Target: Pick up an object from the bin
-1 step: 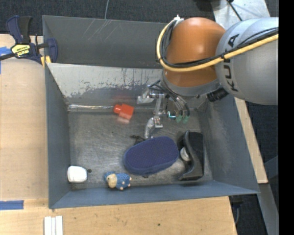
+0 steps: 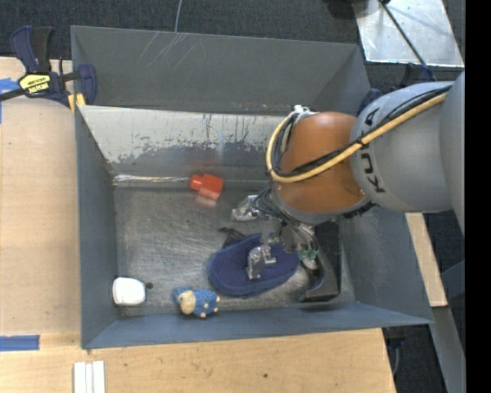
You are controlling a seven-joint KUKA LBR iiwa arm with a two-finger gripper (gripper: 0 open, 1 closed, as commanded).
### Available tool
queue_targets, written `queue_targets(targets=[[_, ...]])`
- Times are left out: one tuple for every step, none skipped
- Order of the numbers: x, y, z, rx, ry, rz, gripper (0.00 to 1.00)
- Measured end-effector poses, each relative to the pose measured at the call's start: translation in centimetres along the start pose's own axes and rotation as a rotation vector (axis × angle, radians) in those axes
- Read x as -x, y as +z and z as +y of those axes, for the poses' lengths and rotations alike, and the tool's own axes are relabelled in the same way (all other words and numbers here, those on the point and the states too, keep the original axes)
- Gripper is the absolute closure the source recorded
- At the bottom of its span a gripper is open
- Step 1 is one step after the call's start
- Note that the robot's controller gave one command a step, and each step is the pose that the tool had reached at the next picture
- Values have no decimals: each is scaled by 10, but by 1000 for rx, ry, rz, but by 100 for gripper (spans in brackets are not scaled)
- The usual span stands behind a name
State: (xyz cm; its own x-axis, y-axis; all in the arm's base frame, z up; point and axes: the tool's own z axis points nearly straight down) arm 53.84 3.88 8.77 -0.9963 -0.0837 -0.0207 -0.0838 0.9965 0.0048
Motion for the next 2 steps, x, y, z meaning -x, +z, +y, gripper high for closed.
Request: queue_targets(targets=[[-3, -15, -8, 0, -242, 10, 0], [-7, -21, -12, 2, -740, 13, 0]])
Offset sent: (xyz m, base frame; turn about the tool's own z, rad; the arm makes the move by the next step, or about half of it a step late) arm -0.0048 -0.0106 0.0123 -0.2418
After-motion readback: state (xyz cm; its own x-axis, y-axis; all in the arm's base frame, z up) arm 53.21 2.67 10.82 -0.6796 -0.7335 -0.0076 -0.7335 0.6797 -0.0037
